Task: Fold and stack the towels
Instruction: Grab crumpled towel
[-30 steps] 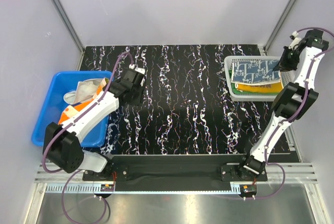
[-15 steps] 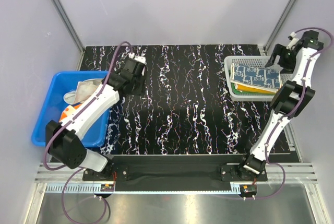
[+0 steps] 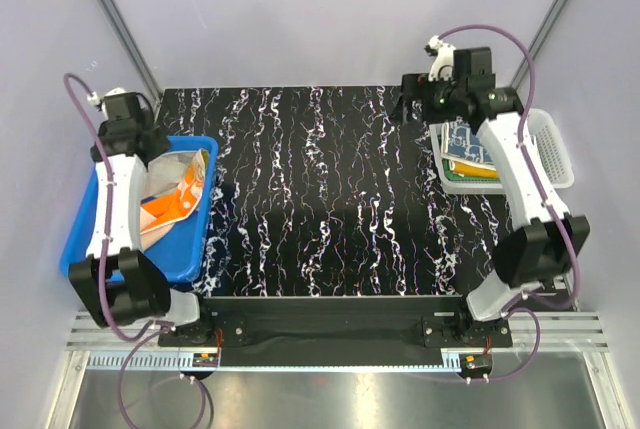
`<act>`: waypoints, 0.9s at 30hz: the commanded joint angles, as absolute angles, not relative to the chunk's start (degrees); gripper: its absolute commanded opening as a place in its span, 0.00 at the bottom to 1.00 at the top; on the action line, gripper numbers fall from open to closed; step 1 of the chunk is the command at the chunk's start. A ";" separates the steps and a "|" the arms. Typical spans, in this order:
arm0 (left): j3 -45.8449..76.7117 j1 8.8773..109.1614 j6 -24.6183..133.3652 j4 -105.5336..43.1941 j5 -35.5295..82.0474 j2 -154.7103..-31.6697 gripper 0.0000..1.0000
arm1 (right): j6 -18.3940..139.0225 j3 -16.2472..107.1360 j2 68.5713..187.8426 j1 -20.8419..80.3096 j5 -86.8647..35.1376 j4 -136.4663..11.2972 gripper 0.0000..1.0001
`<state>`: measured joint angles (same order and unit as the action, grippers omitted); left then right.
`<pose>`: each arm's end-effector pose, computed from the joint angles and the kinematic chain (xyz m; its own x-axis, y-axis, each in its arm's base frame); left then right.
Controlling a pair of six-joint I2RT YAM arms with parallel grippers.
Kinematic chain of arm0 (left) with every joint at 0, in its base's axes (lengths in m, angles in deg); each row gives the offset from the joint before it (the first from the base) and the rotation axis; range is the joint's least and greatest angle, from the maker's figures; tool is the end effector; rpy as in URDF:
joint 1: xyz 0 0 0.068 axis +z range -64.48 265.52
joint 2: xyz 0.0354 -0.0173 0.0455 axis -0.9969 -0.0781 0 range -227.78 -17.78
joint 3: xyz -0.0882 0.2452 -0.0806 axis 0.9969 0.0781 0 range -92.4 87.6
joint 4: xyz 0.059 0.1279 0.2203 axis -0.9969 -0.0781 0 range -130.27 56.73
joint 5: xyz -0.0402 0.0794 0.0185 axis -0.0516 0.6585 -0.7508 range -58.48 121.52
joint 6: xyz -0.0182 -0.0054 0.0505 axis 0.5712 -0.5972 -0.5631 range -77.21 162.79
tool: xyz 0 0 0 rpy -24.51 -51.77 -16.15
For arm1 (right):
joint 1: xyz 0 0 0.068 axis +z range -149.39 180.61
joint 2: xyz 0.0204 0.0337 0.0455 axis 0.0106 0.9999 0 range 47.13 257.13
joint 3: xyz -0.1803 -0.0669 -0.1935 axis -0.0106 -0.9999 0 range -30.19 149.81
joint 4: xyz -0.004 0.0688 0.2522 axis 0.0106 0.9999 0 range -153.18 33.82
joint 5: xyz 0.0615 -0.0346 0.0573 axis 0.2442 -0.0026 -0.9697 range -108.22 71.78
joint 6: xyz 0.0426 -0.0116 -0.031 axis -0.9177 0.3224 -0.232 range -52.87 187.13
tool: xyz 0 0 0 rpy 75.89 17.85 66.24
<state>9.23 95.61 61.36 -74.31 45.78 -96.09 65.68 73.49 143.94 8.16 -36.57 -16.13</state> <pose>0.2873 0.0602 0.3611 -0.4996 -0.4023 -0.7672 -0.5401 0.8370 -0.0872 0.3651 0.0596 0.3949 -0.6486 -0.0618 -0.7586 -0.3469 0.9111 0.2224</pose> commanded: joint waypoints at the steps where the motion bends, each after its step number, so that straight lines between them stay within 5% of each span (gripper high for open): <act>1: 11.49 102.19 62.66 -70.91 37.09 -101.78 0.61 | 59.93 64.06 138.28 10.61 -40.28 -28.36 1.00; 7: 11.31 103.10 61.16 -69.93 25.64 -110.32 0.59 | 59.30 61.13 138.88 13.09 -41.42 -29.26 1.00; 15: 15.71 103.01 62.39 -69.74 25.98 -118.85 0.55 | 62.73 62.62 140.73 13.18 -38.52 -26.62 1.00; 20: 12.73 103.01 62.13 -73.34 26.95 -118.95 0.03 | 61.86 62.10 140.12 13.26 -38.53 -27.23 1.00; 27: -9.40 99.78 64.06 -83.19 22.83 -106.40 0.00 | 55.99 60.11 135.64 13.26 -41.50 -29.83 1.00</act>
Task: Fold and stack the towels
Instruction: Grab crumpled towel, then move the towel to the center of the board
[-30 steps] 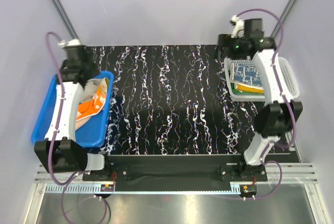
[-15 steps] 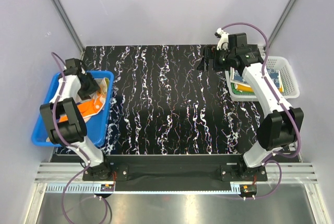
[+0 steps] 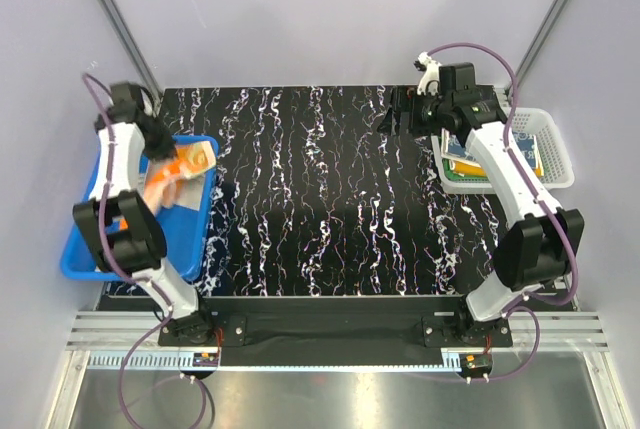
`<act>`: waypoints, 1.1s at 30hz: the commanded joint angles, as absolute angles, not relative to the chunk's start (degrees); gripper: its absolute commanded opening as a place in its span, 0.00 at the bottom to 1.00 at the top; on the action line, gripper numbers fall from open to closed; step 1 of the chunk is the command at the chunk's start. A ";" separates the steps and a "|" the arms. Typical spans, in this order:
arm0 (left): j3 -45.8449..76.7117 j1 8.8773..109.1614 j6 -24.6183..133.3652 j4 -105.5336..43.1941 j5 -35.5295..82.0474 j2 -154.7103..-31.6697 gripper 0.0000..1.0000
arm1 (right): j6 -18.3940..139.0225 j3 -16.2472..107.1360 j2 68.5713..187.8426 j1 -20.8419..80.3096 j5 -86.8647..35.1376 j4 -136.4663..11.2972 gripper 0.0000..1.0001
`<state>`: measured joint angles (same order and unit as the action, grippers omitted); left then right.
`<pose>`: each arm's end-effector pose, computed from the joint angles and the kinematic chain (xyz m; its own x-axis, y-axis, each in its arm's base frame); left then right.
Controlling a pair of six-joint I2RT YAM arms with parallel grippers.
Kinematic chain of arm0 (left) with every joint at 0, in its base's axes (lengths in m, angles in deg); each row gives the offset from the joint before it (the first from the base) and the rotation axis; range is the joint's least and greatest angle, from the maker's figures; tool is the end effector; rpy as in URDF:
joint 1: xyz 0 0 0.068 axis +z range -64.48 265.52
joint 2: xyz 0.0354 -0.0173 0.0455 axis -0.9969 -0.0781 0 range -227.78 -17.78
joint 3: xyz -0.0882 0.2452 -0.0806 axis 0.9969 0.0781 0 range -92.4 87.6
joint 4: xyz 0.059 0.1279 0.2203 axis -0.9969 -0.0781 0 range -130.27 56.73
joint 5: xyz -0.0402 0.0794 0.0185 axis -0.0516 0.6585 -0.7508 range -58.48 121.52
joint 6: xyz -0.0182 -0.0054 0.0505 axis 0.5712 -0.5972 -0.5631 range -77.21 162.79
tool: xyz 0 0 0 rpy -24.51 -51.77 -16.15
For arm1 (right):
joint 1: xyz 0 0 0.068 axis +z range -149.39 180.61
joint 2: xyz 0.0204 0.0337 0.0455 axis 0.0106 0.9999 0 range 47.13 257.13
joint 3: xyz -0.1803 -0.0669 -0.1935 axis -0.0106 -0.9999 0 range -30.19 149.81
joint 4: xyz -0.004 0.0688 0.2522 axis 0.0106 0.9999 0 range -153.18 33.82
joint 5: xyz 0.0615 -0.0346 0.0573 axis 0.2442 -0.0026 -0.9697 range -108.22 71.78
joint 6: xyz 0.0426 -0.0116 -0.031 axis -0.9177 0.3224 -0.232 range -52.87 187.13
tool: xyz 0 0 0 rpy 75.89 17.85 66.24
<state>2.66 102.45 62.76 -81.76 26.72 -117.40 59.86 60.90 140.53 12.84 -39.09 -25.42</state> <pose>0.3507 0.1038 0.2720 -0.7156 -0.5735 -0.3988 -0.5303 0.8176 -0.2242 0.3540 0.0897 0.3580 -0.6829 -0.0271 -0.7300 -0.3811 0.8658 0.3244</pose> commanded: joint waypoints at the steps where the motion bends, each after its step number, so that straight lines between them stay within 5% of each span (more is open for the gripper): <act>1: -11.86 98.45 64.50 -83.28 22.30 -105.42 0.00 | 54.66 58.25 134.07 13.18 -44.21 -31.96 1.00; 7: -31.82 80.03 62.92 -84.16 17.74 -104.09 0.00 | 45.43 56.46 126.23 13.18 -38.57 -34.45 1.00; 11: -30.53 72.35 66.43 -79.08 8.42 -102.34 0.00 | 47.44 56.21 120.19 13.26 -36.77 -34.79 1.00; 23: 36.20 44.93 79.70 -48.76 14.63 -90.21 0.00 | 49.64 44.53 109.71 13.18 -27.01 -19.33 1.00; 29: 45.50 35.96 85.07 -47.77 21.41 -85.56 0.11 | 49.64 35.65 112.51 13.26 -28.24 -21.95 0.98; 33: 40.26 35.42 83.94 -55.30 28.93 -79.85 0.49 | 47.36 33.53 119.62 13.26 -30.70 -31.26 0.88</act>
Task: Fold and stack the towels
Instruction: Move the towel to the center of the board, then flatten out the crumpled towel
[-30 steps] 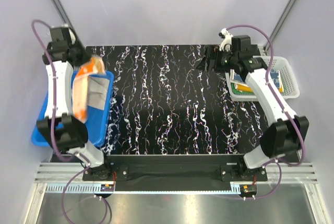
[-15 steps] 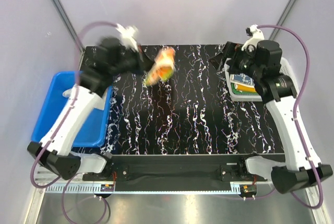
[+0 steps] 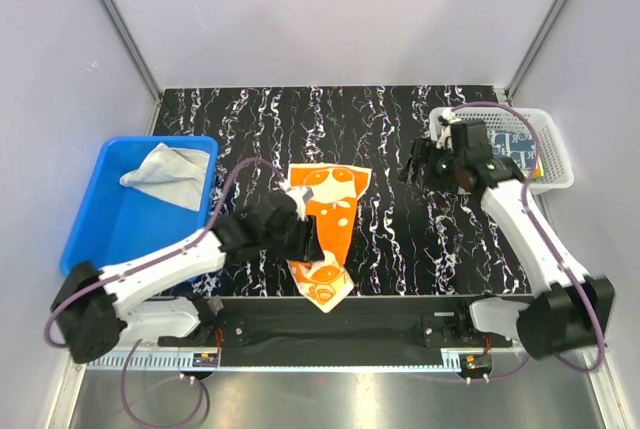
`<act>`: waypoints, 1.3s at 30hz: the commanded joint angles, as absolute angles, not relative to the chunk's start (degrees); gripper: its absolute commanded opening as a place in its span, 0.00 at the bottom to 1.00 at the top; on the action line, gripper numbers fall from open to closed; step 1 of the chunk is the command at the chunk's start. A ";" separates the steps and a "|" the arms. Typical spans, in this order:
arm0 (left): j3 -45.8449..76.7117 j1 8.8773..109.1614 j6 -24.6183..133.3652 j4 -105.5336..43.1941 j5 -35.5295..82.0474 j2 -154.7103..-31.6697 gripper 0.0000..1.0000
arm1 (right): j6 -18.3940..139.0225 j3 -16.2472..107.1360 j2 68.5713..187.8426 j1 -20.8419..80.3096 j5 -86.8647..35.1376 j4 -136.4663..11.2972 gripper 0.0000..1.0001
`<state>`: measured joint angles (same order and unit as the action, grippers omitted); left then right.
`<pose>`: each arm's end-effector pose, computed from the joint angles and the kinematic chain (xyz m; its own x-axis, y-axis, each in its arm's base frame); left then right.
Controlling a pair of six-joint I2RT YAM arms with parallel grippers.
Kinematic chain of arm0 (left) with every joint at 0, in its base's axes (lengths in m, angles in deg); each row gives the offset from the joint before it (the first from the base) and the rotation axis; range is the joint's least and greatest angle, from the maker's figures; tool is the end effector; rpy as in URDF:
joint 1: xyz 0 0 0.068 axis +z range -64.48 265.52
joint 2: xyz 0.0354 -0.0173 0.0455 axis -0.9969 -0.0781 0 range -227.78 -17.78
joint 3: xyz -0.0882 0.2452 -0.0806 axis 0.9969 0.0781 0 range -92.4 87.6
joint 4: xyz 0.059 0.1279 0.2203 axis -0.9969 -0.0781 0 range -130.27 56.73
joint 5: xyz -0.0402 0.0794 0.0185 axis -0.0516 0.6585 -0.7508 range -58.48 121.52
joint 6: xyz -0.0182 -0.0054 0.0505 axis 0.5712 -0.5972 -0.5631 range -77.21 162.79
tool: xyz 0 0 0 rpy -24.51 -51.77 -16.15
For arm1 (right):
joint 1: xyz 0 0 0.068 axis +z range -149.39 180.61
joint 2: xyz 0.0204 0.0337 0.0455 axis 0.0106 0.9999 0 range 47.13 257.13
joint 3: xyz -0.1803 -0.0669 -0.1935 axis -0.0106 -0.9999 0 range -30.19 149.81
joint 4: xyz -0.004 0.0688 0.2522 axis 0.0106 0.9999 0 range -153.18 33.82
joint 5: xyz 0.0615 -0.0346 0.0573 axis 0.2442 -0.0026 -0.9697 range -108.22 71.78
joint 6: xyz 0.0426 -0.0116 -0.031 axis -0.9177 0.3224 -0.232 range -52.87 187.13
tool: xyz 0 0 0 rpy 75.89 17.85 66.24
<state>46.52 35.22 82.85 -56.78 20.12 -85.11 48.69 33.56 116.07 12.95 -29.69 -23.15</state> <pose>0.1448 -0.1851 0.2194 -0.9110 0.1098 -0.3975 0.3260 0.7820 -0.5312 0.2440 0.0605 0.3201 -0.7674 0.1494 -0.6235 -0.1092 0.9278 0.3567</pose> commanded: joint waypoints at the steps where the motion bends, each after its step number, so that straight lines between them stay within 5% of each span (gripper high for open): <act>1: 38.49 35.86 82.53 -57.07 31.32 -80.01 0.52 | 47.09 33.97 123.81 13.35 -31.31 -32.49 0.82; 4: 29.55 42.25 76.22 -62.18 37.32 -84.39 0.56 | 46.74 37.12 130.34 13.53 -33.07 -37.15 0.69; 5: 27.59 44.71 74.89 -62.80 37.15 -86.23 0.56 | 46.74 38.27 134.53 13.79 -33.51 -38.90 0.56; 8: 21.70 53.94 70.93 -62.10 35.83 -94.49 0.55 | 47.18 44.66 142.71 13.96 -34.83 -42.07 0.48; 12: 15.28 64.06 66.45 -58.69 27.87 -108.29 0.52 | 50.68 52.94 152.40 13.97 -37.02 -41.91 0.49; 20: -0.45 67.68 59.94 -62.89 20.80 -130.70 0.47 | 56.67 65.08 167.09 14.05 -41.60 -35.94 0.51; 39: -2.84 68.03 56.15 -61.84 22.29 -141.28 0.45 | 61.33 62.10 174.05 15.90 -44.77 -35.49 0.51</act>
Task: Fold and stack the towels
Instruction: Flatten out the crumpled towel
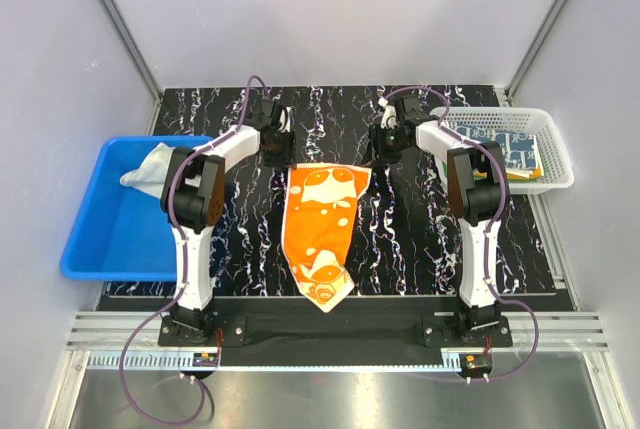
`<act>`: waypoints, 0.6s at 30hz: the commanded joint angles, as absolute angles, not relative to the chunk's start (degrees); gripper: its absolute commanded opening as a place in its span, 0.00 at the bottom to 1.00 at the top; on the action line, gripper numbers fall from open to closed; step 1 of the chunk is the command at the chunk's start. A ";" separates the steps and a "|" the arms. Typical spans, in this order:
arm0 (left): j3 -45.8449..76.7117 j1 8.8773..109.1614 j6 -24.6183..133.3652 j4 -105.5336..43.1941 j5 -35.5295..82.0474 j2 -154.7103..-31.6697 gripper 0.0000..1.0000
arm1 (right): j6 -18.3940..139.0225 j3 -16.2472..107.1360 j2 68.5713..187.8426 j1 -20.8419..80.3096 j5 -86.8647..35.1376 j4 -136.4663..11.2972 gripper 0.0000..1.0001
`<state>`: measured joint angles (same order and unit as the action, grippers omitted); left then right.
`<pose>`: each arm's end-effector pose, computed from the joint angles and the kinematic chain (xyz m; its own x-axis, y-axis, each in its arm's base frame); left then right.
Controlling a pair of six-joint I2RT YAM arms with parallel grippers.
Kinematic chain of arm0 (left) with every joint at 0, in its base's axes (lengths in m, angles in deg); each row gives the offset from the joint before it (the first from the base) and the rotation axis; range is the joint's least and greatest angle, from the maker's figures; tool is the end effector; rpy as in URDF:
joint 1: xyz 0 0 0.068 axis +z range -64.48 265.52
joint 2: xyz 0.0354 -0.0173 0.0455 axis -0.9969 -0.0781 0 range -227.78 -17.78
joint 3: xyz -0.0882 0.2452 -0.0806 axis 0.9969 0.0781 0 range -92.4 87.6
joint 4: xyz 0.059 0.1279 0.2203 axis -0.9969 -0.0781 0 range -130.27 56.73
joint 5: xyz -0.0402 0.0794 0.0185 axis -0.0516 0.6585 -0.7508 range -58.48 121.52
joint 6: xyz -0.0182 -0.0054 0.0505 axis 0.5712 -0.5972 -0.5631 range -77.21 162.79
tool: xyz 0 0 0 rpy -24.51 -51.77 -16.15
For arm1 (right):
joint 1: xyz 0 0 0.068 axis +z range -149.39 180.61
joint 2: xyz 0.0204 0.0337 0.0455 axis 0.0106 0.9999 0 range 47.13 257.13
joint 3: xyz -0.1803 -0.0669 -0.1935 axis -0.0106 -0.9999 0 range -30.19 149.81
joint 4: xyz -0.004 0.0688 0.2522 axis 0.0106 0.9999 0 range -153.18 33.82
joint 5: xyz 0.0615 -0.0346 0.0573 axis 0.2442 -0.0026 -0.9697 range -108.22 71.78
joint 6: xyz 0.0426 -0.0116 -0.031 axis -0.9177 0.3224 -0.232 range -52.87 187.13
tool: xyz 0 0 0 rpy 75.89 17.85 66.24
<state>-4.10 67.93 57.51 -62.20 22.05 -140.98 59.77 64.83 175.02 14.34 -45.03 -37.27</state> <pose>0.4355 -0.1440 0.1626 -0.8972 0.0216 -0.4411 0.1526 0.9525 -0.2637 0.4579 0.1284 0.1488 -0.8802 -0.0974 -0.4646 -0.3289 0.8308 0.4490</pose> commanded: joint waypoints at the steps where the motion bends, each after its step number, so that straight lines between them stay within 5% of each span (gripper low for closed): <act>1: -2.40 68.12 55.89 -61.58 22.55 -140.84 0.45 | 61.33 61.66 173.78 15.90 -44.85 -36.10 0.50; 10: -5.21 68.12 53.87 -65.53 20.98 -143.20 0.45 | 60.45 60.25 171.32 16.34 -42.57 -34.88 0.50; 18: -4.51 68.12 55.01 -64.56 17.81 -144.35 0.35 | 62.12 56.74 169.73 16.51 -41.25 -35.05 0.45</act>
<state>-4.64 68.31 54.91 -63.34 20.19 -141.44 60.45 58.74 170.98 15.68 -43.63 -37.81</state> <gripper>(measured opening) 0.364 0.464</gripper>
